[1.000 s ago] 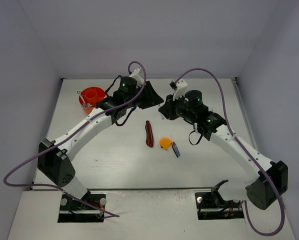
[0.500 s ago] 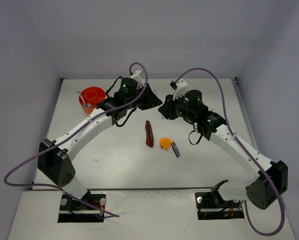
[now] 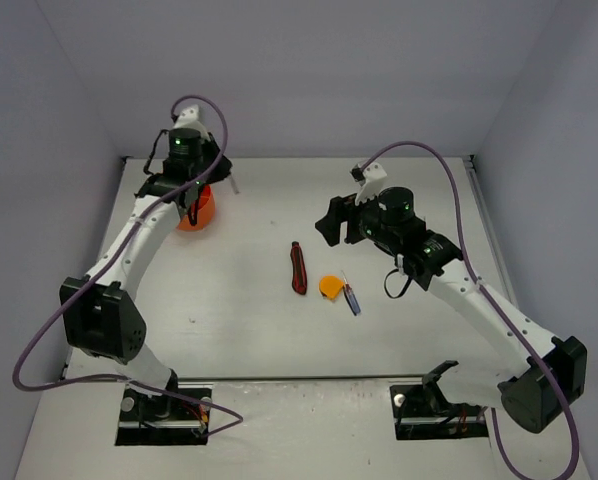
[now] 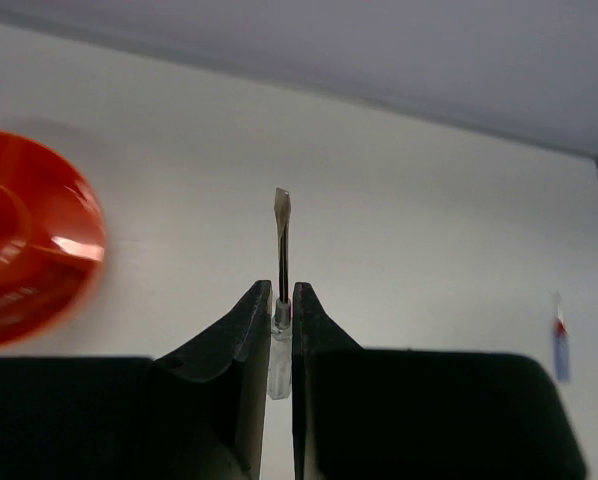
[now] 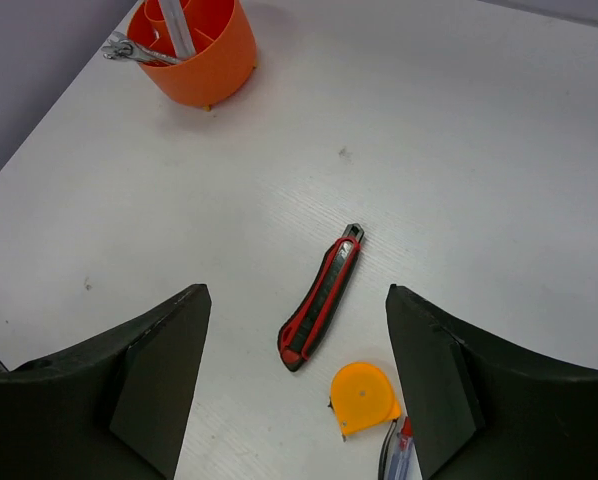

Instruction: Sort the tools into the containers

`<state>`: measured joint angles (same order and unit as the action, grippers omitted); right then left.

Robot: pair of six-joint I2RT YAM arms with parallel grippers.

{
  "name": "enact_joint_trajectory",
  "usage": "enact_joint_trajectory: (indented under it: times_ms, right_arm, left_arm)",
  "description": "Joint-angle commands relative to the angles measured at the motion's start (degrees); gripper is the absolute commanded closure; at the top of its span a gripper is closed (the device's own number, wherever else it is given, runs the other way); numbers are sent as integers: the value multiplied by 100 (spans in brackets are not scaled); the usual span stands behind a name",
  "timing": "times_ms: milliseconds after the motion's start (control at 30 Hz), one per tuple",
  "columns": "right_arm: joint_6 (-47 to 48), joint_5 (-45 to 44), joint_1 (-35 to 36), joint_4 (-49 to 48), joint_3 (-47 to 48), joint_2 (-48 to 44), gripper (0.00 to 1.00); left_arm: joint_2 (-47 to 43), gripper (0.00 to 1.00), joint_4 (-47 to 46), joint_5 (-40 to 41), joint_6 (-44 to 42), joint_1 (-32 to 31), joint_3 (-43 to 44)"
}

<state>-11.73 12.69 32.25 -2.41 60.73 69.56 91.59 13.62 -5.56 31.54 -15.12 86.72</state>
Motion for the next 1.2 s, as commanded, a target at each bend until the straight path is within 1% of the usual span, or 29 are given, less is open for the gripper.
enact_joint_trajectory:
  times_ms: [0, 100, 133, 267, 400, 600, 767, 900, 1000, 1067, 1100, 1167]
  right_arm:
    - [-108, -257, -77, -127, -191, -524, 32]
    - [-144, -354, -114, 88, -289, -671, 32]
    - [-162, -380, -131, 141, -299, -713, 32]
    - [-307, -553, -150, 229, -443, -1048, 32]
    - [-424, -697, -167, 520, -548, -1280, 31]
    - [-540, -921, -176, 719, -617, -1563, 31]
    - [-604, -979, -176, 769, -696, -1640, 31]
    - [-620, -1014, -176, 806, -759, -1668, 31]
    - [-628, -1115, -176, 852, -824, -1716, 30]
    - [-690, -1260, -184, 887, -880, -1763, 29]
    - [-697, -1405, -184, 926, -886, -1777, 29]
    - [-773, -1697, -197, 1011, -884, -1760, 29]
  left_arm:
    - [251, 100, -929, 892, -528, 604, 508]
    - [737, 100, -1493, 1150, -654, 824, 770]
    - [870, 100, -1551, 1236, -716, 843, 875]
    - [1542, 100, -1441, 1402, -815, 934, 1443]
    - [1992, 100, -1409, 1460, -787, 1001, 1663]
    - [2139, 100, -1014, 1541, -822, 1061, 1669]
    - [2264, 100, -811, 1398, -915, 1074, 1606]
    - [2369, 100, -309, 1464, -928, 1090, 1704]
    - [2413, 100, -134, 1505, -889, 1099, 1684]
    - [2464, 98, 31, 1467, -875, 1109, 1703]
    - [2497, 95, 71, 1441, -856, 1115, 1736]
    - [2535, 92, 191, 1326, -822, 1125, 1769]
